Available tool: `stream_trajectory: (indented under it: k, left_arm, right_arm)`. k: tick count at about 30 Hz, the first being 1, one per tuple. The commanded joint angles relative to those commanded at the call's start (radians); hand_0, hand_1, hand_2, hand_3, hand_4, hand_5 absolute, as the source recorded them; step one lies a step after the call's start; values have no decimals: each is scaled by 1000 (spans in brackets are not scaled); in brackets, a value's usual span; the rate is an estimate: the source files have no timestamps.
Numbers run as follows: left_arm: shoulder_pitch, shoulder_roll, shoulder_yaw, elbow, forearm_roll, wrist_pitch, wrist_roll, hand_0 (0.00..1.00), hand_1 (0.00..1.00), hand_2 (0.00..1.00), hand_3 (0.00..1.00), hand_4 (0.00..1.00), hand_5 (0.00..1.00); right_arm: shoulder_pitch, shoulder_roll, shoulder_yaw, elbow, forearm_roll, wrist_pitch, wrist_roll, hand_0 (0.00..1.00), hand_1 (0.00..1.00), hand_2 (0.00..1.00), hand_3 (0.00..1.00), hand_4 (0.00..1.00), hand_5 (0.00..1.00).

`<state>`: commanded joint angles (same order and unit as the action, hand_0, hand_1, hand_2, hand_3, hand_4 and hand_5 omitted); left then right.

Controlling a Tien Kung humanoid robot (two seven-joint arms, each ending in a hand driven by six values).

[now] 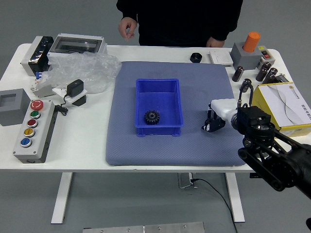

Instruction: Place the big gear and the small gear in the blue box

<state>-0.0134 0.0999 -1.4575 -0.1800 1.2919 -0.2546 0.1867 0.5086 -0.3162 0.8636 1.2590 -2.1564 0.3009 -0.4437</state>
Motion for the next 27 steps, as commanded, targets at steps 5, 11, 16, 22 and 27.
stream_trajectory:
  k: [5,11,16,22,27]
  left_arm:
    - [0,0,0,0,1,0,0,848,821,830,862,746,304]
    - [1,0,0,0,3,0,1,848,821,830,862,746,303]
    - [0,0,0,0,5,-1,0,848,821,830,862,745,303]
    - [-2,1,0,0,7,-1,1,848,821,830,861,745,303]
    - [-2,1,-1,0,9,-2,1,848,821,830,861,745,303]
  right_arm:
    - [-4,1,-1,-2,-5,-8,4,577,453,450,489,827,2]
    - [-10,4,-3,-3,-10,-29,7,580,461,455,495,816,2]
    - [-13,9,-3,-5,-9,-52,9,576,462,456,502,815,2]
    - [-14,15,2,-8,-3,-69,7,574,463,460,507,826,2]
    - [-15,19,6,-11,4,-79,4,574,463,460,507,826,2]
